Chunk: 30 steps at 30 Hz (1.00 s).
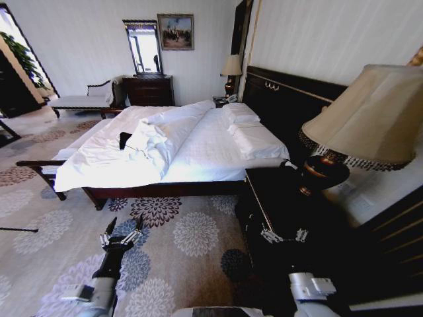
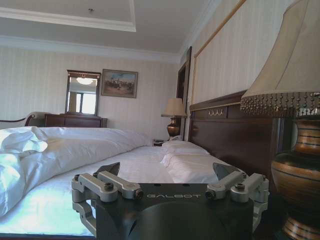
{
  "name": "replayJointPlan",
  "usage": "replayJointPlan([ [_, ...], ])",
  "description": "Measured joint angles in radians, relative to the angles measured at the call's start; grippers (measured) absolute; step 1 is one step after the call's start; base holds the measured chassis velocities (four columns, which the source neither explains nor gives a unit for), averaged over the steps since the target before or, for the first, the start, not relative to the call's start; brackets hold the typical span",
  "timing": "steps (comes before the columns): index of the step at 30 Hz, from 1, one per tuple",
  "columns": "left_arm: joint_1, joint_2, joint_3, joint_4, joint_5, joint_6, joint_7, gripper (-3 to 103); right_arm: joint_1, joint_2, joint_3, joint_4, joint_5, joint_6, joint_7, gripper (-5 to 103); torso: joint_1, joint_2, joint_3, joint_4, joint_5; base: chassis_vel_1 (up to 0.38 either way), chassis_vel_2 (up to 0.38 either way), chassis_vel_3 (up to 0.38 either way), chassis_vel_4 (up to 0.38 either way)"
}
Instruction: Fold the clothes on the bed.
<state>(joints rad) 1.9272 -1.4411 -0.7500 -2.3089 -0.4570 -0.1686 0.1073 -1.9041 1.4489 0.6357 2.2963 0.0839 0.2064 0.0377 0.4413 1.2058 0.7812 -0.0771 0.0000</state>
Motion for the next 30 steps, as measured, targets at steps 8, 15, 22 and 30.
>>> replayJointPlan([
  [8, 0.012, -0.005, 0.009, 0.005, -0.005, -0.009, 0.0, 100, 0.005, 0.0, 0.003, 0.005, -0.004, 0.004, -0.017, 100, 0.0, 0.0, 0.0, 0.0, 0.0, 0.0, 0.0, 0.0, 0.0],
  [15, 0.022, -0.017, 0.017, -0.003, 0.008, -0.014, 0.0, 100, 0.012, 0.002, -0.001, 0.006, -0.001, 0.019, -0.03, 100, 0.0, 0.0, 0.0, 0.0, 0.0, 0.0, 0.0, 0.0, 0.0],
  [22, 0.03, -0.028, 0.014, -0.011, 0.012, -0.017, 0.0, 100, 0.026, -0.001, -0.006, 0.005, 0.005, 0.02, -0.032, 100, 0.0, 0.0, 0.0, 0.0, 0.0, -0.038, 0.047, 0.05, -0.042],
  [30, 0.019, -0.071, 0.033, 0.031, 0.037, -0.023, 0.007, 100, 0.061, -0.03, -0.025, -0.012, 0.037, 0.021, -0.035, 100, 0.0, 0.0, 0.0, 0.0, 0.0, -0.06, 0.078, 0.062, -0.068],
])
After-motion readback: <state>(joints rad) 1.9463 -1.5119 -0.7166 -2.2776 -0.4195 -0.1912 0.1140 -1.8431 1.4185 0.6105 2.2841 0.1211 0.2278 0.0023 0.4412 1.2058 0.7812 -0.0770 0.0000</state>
